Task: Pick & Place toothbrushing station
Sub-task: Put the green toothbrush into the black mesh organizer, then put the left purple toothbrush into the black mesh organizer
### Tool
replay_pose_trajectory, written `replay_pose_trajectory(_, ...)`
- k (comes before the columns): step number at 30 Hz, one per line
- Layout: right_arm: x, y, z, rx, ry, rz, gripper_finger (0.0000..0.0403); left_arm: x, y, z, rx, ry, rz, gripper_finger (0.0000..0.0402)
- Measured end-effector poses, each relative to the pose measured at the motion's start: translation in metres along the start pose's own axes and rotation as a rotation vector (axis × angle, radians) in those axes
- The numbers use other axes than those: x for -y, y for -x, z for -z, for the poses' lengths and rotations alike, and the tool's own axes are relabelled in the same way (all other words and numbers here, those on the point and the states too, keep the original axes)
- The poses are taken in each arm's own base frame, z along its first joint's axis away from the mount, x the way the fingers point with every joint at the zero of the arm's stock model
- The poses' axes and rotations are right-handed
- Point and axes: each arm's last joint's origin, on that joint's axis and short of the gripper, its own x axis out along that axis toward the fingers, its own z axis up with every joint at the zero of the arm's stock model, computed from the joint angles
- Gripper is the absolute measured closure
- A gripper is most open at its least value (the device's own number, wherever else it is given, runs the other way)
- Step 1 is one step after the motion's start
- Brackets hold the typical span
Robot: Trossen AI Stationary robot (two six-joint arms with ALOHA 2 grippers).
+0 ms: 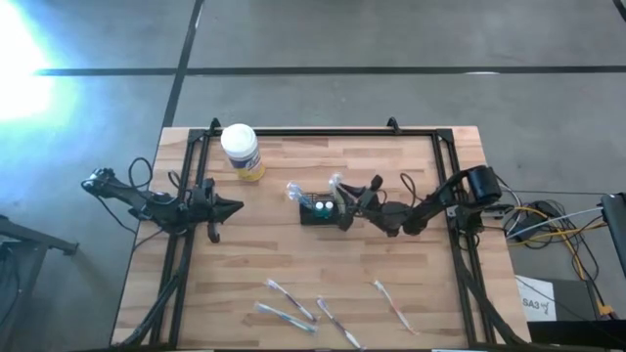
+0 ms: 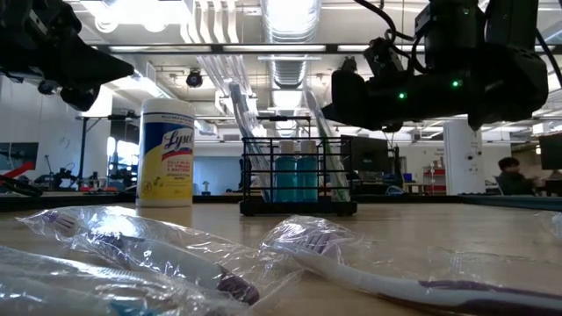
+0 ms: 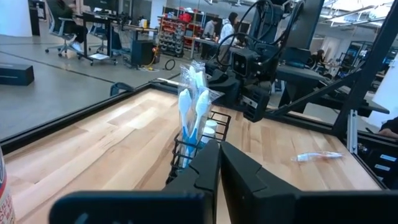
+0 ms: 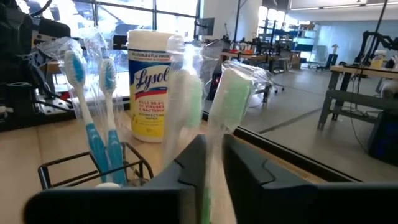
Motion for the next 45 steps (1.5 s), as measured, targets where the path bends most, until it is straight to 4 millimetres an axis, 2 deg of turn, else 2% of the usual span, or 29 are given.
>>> replay_pose_trajectory(8, 0.002, 0.003, -0.013, 0.033, -0.013, -0.003, 0.0279, 0.000, 0.000, 0.000, -0.005, -0.002, 0.015, 0.0385)
replay_pose_trajectory(13, 0.004, 0.010, -0.025, 0.060, 0.012, -0.012, 0.0265, 0.000, 0.001, -0.001, -0.014, -0.032, 0.018, 0.0388)
replay_pose_trajectory(17, 0.009, 0.024, -0.039, 0.094, 0.000, -0.035, 0.0265, 0.000, 0.003, -0.007, -0.040, -0.061, 0.012, 0.0388)
replay_pose_trajectory(23, 0.022, 0.066, -0.057, 0.153, -0.037, -0.154, 0.0284, -0.002, 0.010, -0.020, -0.110, -0.079, -0.002, 0.0388)
replay_pose_trajectory(28, 0.037, 0.099, -0.067, 0.251, -0.107, -0.447, 0.0317, -0.003, 0.012, -0.022, -0.132, -0.096, -0.008, 0.0396)
replay_pose_trajectory(31, 0.045, 0.112, -0.064, 0.255, -0.178, -0.658, 0.0343, -0.003, 0.012, -0.022, -0.132, -0.099, -0.008, 0.0398)
replay_pose_trajectory(34, 0.050, 0.119, -0.059, 0.229, -0.235, -0.784, 0.0368, -0.003, 0.012, -0.022, -0.129, -0.104, -0.008, 0.0393)
replay_pose_trajectory(37, 0.053, 0.122, -0.053, 0.187, -0.283, -0.800, 0.0389, -0.003, 0.012, -0.024, -0.118, -0.100, -0.009, 0.0386)
replay_pose_trajectory(45, 0.046, 0.118, -0.038, 0.059, -0.309, -0.808, 0.0394, -0.002, 0.011, -0.025, -0.107, -0.109, 0.018, 0.0397)
